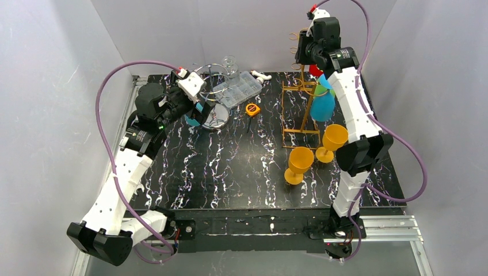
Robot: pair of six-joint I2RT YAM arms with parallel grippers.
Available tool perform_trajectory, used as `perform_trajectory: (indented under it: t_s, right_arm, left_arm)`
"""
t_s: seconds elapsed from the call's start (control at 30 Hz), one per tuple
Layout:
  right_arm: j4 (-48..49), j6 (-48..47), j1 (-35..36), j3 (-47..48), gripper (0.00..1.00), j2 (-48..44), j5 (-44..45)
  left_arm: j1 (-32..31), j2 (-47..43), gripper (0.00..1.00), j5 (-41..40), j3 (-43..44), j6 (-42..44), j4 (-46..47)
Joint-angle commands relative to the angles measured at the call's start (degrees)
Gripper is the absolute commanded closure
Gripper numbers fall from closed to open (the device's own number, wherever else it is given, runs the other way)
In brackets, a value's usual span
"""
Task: Place the wine glass upside down on the wine glass rack
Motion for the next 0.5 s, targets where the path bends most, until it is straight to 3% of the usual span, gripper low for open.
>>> perform_trajectory:
  t_s: [0.0, 0.1, 0.3, 0.47]
  right_arm:
    - [0.90, -1.30, -0.10, 1.20, 0.72, 0.47, 0.37]
    - [1.28, -3.32, -0.18, 1.97, 0.83, 0.08, -2.44]
    - [-0.43, -7.35, -1.33, 2.79, 0.96, 0.14, -9.70]
    - [-2.25, -10.05, -3.15, 2.73, 0.99, 1.30, -16.23]
  left_arm:
    - [0.34, -1.46, 0.02, -0.22, -0.46, -0.73, -0.20]
    - [0.33, -1.92, 0.02, -0.32, -1.11, 0.32, 0.15]
    - [0.34, -1.63, 0.02, -0.72, -0.95, 0.24, 0.16]
    - [0.37, -1.55, 0.02, -0.81, -1.37, 0.12, 0.22]
